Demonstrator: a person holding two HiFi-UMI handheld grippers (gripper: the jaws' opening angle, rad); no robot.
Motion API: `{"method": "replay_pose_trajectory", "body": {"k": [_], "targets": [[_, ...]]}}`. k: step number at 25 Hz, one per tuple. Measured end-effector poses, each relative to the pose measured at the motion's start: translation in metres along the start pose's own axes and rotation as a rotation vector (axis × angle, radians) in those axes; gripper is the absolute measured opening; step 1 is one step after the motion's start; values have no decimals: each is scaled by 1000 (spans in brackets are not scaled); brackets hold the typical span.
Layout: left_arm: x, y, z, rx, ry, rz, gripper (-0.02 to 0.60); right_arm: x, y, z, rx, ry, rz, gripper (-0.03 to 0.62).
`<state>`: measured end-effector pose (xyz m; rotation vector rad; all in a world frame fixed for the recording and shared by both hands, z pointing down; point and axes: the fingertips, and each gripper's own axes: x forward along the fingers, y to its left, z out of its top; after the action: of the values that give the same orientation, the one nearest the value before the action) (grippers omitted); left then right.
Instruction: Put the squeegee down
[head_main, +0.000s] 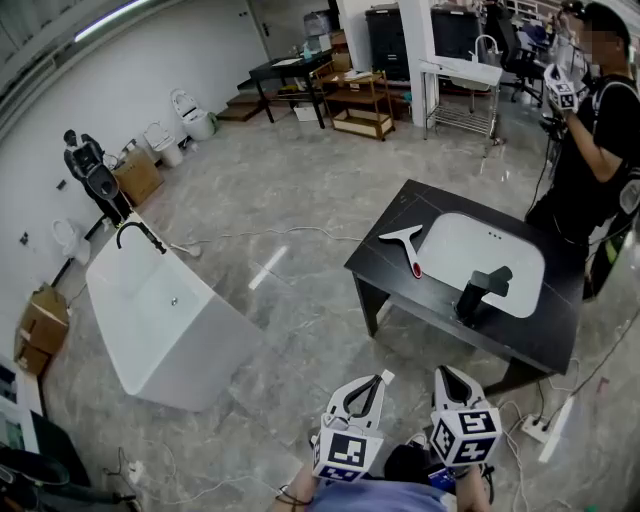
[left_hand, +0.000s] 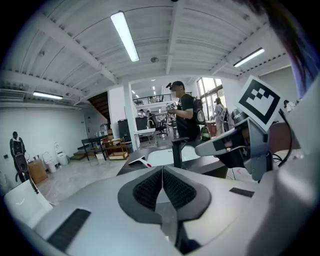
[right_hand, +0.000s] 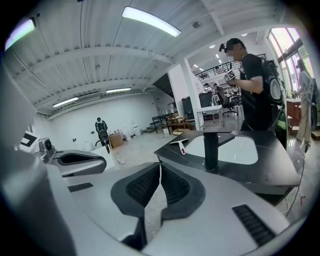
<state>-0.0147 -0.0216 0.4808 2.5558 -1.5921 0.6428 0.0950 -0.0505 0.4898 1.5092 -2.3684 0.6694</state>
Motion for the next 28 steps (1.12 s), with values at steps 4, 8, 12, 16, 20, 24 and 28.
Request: {"method": "replay_pose_trajectory", "body": {"k": [4, 8, 12, 16, 20, 24, 28], "targets": [[-21, 19, -12, -1, -5, -26, 18, -3, 36, -11, 2, 14, -19, 25], [-44, 35, -18, -6, -34, -58, 18, -11, 76, -21, -2, 20, -28, 23], [-64, 36, -27, 7, -47, -122, 18, -23, 109, -33, 4, 20, -57, 23], [-83, 38, -36, 26, -68, -182, 18, -32, 134, -45, 18, 7, -92, 21], [-99, 41, -41, 44, -88, -218, 18, -41, 150, -56, 28, -2, -124, 20], [-114, 44, -45, 51, -110, -243, 18, -50, 163, -61, 46, -21, -148, 20], [-123, 42, -44, 62, -138, -268, 18, -57, 171, -66, 57, -32, -161, 18]]}}
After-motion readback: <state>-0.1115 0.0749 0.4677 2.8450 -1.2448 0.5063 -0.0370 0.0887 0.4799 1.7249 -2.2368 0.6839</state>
